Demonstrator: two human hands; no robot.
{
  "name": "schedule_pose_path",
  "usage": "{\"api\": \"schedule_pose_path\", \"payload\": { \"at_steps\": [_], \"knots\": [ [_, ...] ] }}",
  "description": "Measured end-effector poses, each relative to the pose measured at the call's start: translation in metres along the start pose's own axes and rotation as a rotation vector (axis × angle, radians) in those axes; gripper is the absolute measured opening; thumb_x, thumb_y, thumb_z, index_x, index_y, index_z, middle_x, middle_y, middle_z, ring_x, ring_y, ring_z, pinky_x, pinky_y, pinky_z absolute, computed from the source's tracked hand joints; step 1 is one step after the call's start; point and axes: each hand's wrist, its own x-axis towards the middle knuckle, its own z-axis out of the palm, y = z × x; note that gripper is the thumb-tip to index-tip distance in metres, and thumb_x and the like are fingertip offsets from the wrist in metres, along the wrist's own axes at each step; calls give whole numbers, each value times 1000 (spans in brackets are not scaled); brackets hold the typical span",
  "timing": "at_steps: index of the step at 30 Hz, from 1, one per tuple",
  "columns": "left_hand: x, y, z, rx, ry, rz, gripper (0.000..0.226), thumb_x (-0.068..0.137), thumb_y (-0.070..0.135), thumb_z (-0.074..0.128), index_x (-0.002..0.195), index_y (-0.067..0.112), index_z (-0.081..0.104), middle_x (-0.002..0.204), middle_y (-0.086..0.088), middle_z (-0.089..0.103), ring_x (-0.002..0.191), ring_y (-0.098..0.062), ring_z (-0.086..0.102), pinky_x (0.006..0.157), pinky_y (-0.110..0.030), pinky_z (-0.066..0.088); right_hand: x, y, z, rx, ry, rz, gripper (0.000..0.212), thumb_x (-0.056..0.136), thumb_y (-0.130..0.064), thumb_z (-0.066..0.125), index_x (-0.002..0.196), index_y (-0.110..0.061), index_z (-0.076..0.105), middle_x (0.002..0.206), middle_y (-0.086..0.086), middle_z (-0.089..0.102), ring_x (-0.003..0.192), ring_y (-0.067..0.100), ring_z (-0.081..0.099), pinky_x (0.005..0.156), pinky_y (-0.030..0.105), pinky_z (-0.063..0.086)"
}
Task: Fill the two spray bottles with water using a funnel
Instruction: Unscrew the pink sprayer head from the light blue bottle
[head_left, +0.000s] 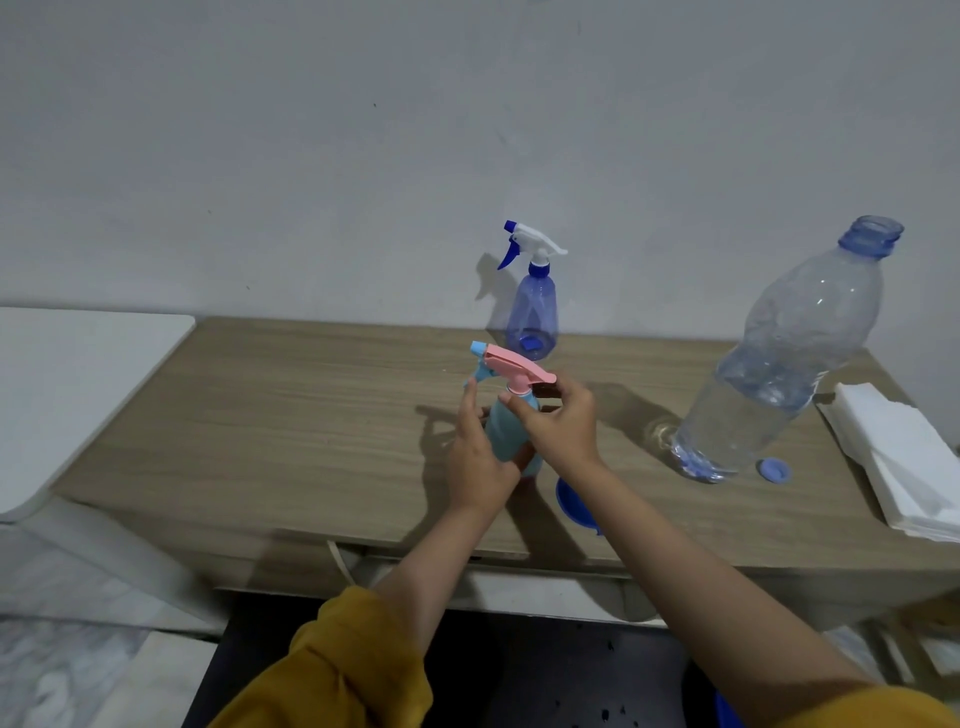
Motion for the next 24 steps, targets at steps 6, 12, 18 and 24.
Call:
{"api": "schedule_pose_path", "payload": {
  "at_steps": [6, 12, 18, 24],
  "knots": [
    [1, -1, 2, -16, -11, -19, 106, 66, 14, 79, 149, 22, 12, 115, -4, 56, 99, -20, 59, 72, -26, 47, -2, 2, 2, -19, -10, -73, 29, 78, -22, 77, 104, -11, 67, 95, 1, 69, 91, 15, 64, 79, 26, 52],
    [1, 0, 3, -49, 1, -38, 105, 65, 12, 78, 148, 22, 14, 120, -6, 54, 104, -24, 58, 76, -37, 52, 0, 1, 4, -57, 5, -35, 43, 66, -30, 86, 99, -16, 63, 90, -5, 66, 83, 4, 62, 71, 13, 48],
    [0, 2, 2, -27, 1, -50, 109, 61, 11, 81, 148, 20, 15, 111, -3, 54, 97, -22, 59, 70, -31, 49, 3, 4, 7, -46, -2, -85, 40, 71, -28, 83, 104, -12, 69, 93, -2, 70, 88, 9, 64, 76, 17, 50],
    [1, 8, -4, 134, -30, -31, 89, 71, 16, 75, 145, 19, 26, 135, -3, 48, 116, -20, 51, 73, -20, 37, 8, 3, -8, -21, -245, 6, 40, 79, -21, 76, 116, -15, 63, 107, -2, 67, 94, 3, 60, 77, 14, 43]
  ]
}}
